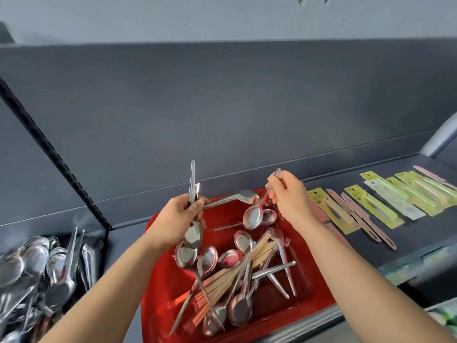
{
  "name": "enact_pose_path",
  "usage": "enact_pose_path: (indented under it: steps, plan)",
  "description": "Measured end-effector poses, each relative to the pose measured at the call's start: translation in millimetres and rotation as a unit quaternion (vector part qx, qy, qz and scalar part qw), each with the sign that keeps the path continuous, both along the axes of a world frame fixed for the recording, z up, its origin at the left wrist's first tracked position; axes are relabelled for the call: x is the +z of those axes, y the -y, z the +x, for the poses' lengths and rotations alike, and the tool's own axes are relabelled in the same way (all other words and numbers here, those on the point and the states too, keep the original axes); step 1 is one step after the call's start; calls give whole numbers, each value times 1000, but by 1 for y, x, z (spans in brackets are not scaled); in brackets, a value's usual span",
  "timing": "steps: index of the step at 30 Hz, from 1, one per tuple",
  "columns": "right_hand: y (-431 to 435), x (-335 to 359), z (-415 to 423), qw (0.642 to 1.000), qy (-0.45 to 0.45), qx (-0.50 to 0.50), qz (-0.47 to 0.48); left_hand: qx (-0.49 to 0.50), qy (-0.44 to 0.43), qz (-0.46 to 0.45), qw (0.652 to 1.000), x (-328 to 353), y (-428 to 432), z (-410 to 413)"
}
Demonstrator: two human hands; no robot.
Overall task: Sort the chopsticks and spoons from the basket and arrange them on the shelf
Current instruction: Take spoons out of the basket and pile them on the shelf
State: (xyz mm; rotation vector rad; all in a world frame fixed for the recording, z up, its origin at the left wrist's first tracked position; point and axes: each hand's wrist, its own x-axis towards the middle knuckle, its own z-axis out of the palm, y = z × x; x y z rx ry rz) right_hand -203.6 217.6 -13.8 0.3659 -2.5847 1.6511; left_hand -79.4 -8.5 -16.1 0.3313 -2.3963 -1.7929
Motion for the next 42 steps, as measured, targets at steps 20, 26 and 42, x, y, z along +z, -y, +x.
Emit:
enact_pose_path:
  steps: [20, 26, 42]
  plan:
    - [74, -46, 59, 900, 172, 271, 294, 155, 93, -100, 978, 0, 30, 68]
    - [77, -29, 53, 928, 92, 244, 266, 192, 73, -54, 977, -5, 35, 78]
    - [159, 45, 72, 937, 39, 340, 72, 452, 12, -51, 890, 34, 95, 161]
